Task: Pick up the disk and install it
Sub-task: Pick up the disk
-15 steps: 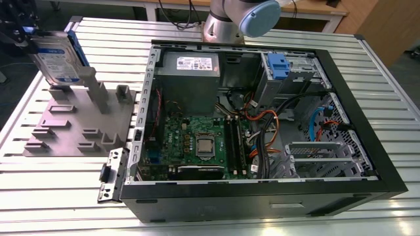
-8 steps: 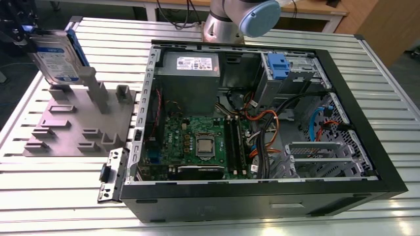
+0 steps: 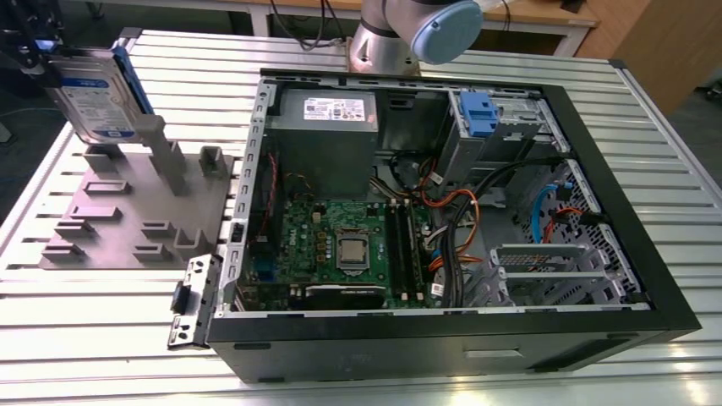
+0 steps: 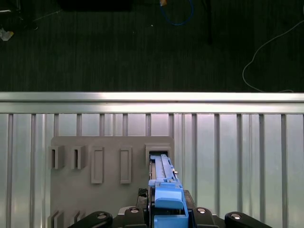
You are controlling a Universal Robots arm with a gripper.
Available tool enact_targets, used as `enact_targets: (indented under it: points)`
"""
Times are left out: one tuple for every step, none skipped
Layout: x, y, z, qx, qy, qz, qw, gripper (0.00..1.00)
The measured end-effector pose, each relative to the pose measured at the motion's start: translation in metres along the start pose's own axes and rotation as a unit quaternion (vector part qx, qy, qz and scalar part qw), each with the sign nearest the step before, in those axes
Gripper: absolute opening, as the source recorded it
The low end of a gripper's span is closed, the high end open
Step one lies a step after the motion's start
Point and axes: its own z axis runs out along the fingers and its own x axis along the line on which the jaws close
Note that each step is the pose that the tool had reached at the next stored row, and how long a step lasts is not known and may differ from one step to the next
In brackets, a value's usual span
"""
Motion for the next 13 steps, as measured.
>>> enact_targets:
  points:
    - [0.0,0.0,-0.0006,0.0,0.0,0.0,1.0,0.36]
    - [0.0,0.0,-0.0012,0.0,0.0,0.0,1.0,0.36]
    - [0.0,0.0,-0.0018,0.0,0.0,0.0,1.0,0.36]
    - [-0.0001,0.0,-0.0024,0.0,0.0,0.0,1.0,0.36]
    - [-0.0001,0.0,-0.003,0.0,0.0,0.0,1.0,0.36]
    - [-0.0001,0.0,-0.0036,0.0,0.0,0.0,1.0,0.36]
    - [-0.0001,0.0,-0.0042,0.0,0.0,0.0,1.0,0.36]
    - [-0.0001,0.0,-0.0048,0.0,0.0,0.0,1.0,0.36]
    - [-0.0001,0.0001,-0.0054,0.0,0.0,0.0,1.0,0.36]
    - [-0.0001,0.0,-0.006,0.0,0.0,0.0,1.0,0.36]
    - [-0.0002,0.0,-0.0067,0.0,0.0,0.0,1.0,0.36]
    - [-0.0002,0.0001,-0.0073,0.0,0.0,0.0,1.0,0.36]
    - [-0.0002,0.0001,-0.008,0.0,0.0,0.0,1.0,0.36]
